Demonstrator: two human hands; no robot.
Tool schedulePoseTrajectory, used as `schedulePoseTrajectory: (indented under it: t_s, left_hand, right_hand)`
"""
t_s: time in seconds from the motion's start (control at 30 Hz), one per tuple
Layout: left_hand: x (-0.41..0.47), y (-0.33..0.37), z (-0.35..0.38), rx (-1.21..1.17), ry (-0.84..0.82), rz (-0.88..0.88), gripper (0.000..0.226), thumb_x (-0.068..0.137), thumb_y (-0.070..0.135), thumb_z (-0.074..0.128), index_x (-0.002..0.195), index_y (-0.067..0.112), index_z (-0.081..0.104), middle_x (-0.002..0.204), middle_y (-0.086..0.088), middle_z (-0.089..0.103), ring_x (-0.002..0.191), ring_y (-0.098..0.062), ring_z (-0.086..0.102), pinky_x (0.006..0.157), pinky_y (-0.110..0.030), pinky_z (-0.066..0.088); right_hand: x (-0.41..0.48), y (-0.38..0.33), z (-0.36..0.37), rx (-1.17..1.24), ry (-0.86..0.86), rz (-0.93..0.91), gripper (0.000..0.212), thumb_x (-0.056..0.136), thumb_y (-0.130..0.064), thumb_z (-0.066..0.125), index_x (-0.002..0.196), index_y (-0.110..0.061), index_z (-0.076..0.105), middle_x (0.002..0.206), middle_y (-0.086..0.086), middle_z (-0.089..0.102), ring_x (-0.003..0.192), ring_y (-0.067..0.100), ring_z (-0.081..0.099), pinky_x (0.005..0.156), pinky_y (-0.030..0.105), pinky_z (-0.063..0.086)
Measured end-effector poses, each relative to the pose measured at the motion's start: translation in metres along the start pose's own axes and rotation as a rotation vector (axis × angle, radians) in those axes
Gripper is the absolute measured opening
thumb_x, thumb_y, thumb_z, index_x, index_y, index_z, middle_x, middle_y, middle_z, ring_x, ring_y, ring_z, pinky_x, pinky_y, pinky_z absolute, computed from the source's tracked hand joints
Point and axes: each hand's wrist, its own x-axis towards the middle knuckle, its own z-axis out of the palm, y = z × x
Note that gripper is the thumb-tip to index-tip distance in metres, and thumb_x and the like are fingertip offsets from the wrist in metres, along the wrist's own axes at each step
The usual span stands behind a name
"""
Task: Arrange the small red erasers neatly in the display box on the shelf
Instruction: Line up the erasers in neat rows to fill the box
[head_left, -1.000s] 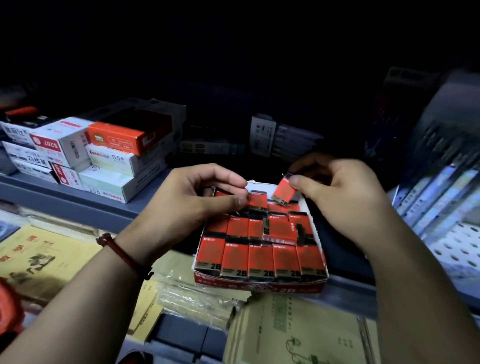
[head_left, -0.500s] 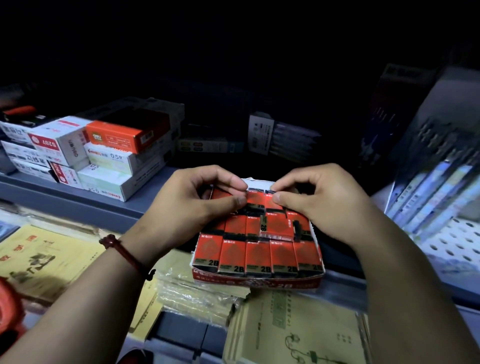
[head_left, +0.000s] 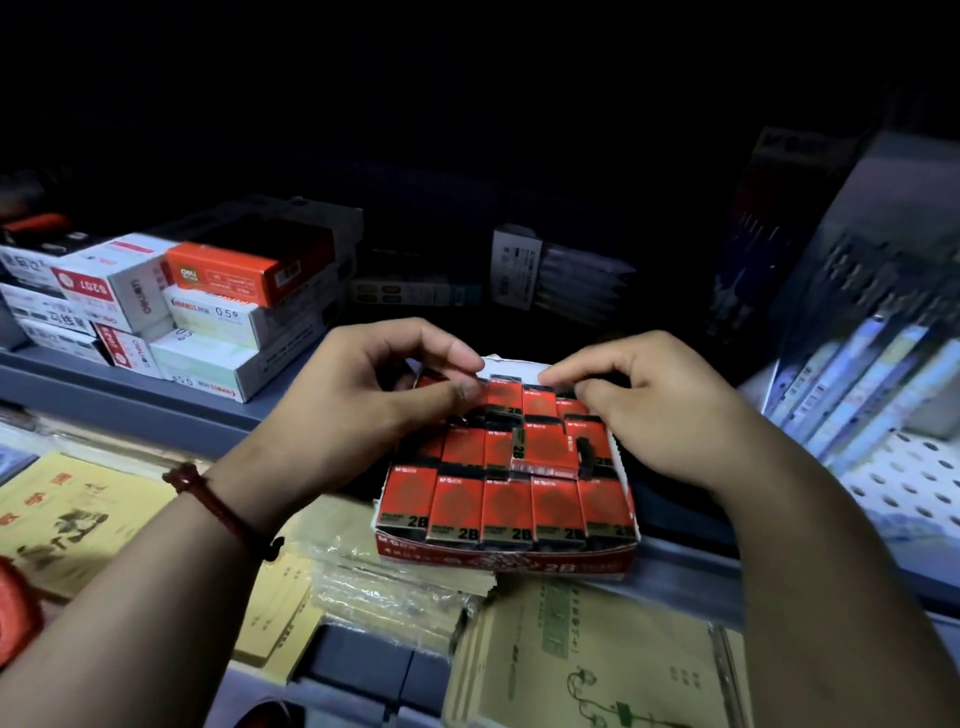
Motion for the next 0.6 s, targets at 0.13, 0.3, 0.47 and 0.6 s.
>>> schedulePoseTrajectory:
  t_s: [0.13,0.3,0.47,0.6]
  left_hand:
    - [-0.008,0.025,-0.003,0.131,-0.107,0.12,0.025,0.078,0.024,0.08,0.102,0.02,0.077,0.087,0.008,0.075,0.083,-0.001,0.069,0.072,-0.01,0.051]
    - [-0.009,0.023,0.007,0.471,-0.3,0.082,0.042,0.069,0.066,0.077,0.105,0.045,0.074,0.104,0.022,0.069,0.102,-0.002,0.063,0.093,-0.033,0.052]
    - [-0.008,0.022,0.01,0.333,-0.196,0.08,0.027,0.071,0.047,0.081,0.09,0.028,0.077,0.09,0.01,0.072,0.081,-0.008,0.07,0.075,-0.034,0.058]
    - [-0.006,0.017,0.014,0.255,-0.121,0.022,0.025,0.07,0.04,0.084,0.089,0.025,0.075,0.084,0.006,0.074,0.074,-0.013,0.072,0.072,-0.04,0.06]
  right_hand:
    - [-0.006,0.0,-0.009,0.079,0.044,-0.077,0.025,0.1,-0.02,0.062,0.094,-0.04,0.077,0.091,-0.002,0.077,0.09,0.024,0.07,0.08,0.045,0.057]
    - [-0.014,0.001,-0.011,0.055,-0.103,-0.154,0.025,0.099,-0.017,0.063,0.098,-0.038,0.077,0.092,-0.003,0.076,0.09,0.033,0.07,0.085,0.055,0.056]
    - [-0.02,0.004,-0.01,0.151,-0.057,-0.168,0.018,0.1,-0.032,0.06,0.097,-0.033,0.078,0.089,-0.011,0.075,0.08,0.007,0.068,0.083,0.041,0.055]
    - [-0.022,0.004,-0.011,0.243,-0.089,-0.199,0.021,0.094,-0.041,0.064,0.099,-0.026,0.078,0.085,-0.004,0.074,0.075,0.008,0.065,0.076,0.035,0.053]
